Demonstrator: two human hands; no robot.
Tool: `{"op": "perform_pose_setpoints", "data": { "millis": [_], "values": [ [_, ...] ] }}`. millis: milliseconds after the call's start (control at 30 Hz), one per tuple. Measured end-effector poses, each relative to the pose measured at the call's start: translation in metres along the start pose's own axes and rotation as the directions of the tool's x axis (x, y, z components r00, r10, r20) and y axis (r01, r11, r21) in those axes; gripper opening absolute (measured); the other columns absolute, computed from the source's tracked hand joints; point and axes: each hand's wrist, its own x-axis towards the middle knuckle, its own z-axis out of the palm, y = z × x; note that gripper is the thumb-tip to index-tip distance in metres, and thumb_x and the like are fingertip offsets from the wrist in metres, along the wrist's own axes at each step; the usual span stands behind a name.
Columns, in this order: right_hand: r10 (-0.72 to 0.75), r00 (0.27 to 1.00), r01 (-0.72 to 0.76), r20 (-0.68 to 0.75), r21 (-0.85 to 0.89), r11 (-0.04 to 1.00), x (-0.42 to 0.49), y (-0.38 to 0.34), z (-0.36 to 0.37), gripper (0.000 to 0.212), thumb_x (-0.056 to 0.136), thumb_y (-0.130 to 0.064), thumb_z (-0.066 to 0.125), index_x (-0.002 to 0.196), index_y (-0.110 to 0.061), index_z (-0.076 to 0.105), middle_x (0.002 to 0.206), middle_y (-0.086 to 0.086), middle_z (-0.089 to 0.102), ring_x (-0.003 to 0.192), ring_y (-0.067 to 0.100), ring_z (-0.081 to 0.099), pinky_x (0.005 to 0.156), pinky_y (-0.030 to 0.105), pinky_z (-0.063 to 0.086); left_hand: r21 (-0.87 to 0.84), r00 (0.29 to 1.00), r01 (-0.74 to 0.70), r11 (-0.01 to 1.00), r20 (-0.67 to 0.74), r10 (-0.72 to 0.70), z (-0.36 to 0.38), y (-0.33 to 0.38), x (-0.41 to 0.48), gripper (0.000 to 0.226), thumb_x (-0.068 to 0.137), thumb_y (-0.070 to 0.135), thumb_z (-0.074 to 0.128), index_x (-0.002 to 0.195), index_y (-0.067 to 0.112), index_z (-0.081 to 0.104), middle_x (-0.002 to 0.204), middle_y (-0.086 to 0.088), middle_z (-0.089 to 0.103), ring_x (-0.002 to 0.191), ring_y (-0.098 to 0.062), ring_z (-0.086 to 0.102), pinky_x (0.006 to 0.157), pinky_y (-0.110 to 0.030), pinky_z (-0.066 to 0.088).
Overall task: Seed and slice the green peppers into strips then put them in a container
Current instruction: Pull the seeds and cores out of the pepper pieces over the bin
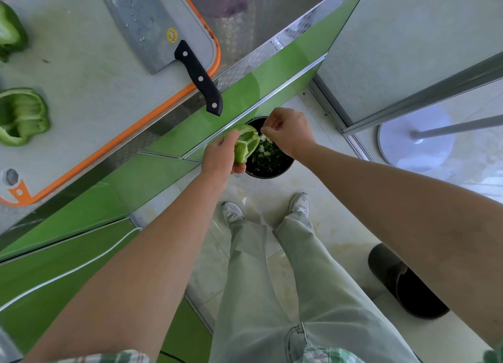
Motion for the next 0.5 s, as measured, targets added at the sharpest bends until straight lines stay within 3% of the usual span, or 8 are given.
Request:
{"op": "perform_pose_setpoints", "data": {
  "millis": [67,167,267,367,433,500],
  "values": [
    [-0.035,0.998,0.031,0.053,0.070,0.997,-0.002,-0.001,-0.001,0.013,0.087,-0.024,0.064,0.097,-0.016,0.064,0.084,-0.005,0.065,0.079,0.011,0.062,0.075,0.026,0.052,0.025,1.000,-0.022,0.999,-0.014,0.022,0.001,0.001,0.000,0.023,0.095,0.035,0.053,0.086,0.014,0.060,0.076,-0.011,0.059,0.059,-0.025,0.055,0.063,-0.036,0.054],
    [-0.064,0.991,0.053,0.115,0.100,0.994,-0.006,-0.005,0.001,0.022,0.086,-0.034,0.069,0.098,-0.017,0.062,0.084,-0.006,0.065,0.077,0.008,0.062,0.072,0.018,0.049,0.065,0.999,-0.051,0.997,-0.008,0.052,0.002,0.000,0.000,0.024,0.094,0.037,0.054,0.087,0.015,0.060,0.077,-0.010,0.061,0.060,-0.025,0.056,0.066,-0.037,0.055],
    [-0.053,0.991,0.045,0.121,0.075,0.996,-0.006,-0.008,0.003,0.006,0.086,-0.016,0.063,0.090,-0.020,0.064,0.079,-0.007,0.065,0.077,0.014,0.066,0.079,0.029,0.056,0.110,0.997,-0.074,0.991,-0.014,0.076,0.002,-0.002,0.001,0.027,0.094,0.040,0.053,0.087,0.015,0.061,0.077,-0.010,0.062,0.058,-0.024,0.057,0.066,-0.039,0.056],
    [0.031,0.992,-0.044,0.120,0.105,0.994,-0.005,-0.002,-0.003,0.023,0.086,-0.006,0.051,0.088,-0.021,0.068,0.083,-0.002,0.070,0.083,0.021,0.070,0.083,0.037,0.057,0.082,0.999,-0.022,0.996,-0.036,0.025,-0.001,-0.002,0.001,0.033,0.096,0.041,0.049,0.087,0.012,0.061,0.077,-0.013,0.060,0.056,-0.024,0.055,0.059,-0.035,0.054],
    [0.020,0.992,-0.034,0.123,0.114,0.993,-0.007,0.000,-0.007,0.018,0.090,-0.017,0.053,0.100,-0.019,0.069,0.091,-0.005,0.068,0.088,0.018,0.068,0.089,0.037,0.054,0.064,0.999,0.025,0.998,-0.025,-0.024,-0.003,-0.001,0.003,0.042,0.098,0.045,0.043,0.092,0.008,0.062,0.080,-0.017,0.061,0.056,-0.022,0.054,0.051,-0.029,0.051],
    [-0.019,0.969,-0.027,0.245,0.181,0.983,-0.008,-0.002,-0.009,0.027,0.092,-0.033,0.058,0.114,-0.018,0.064,0.103,-0.005,0.066,0.089,0.014,0.065,0.087,0.034,0.054,0.092,0.998,0.062,0.994,0.017,-0.064,-0.003,-0.003,0.004,0.056,0.099,0.053,0.036,0.104,0.004,0.063,0.083,-0.020,0.065,0.053,-0.020,0.054,0.046,-0.026,0.046]
  ]
}}
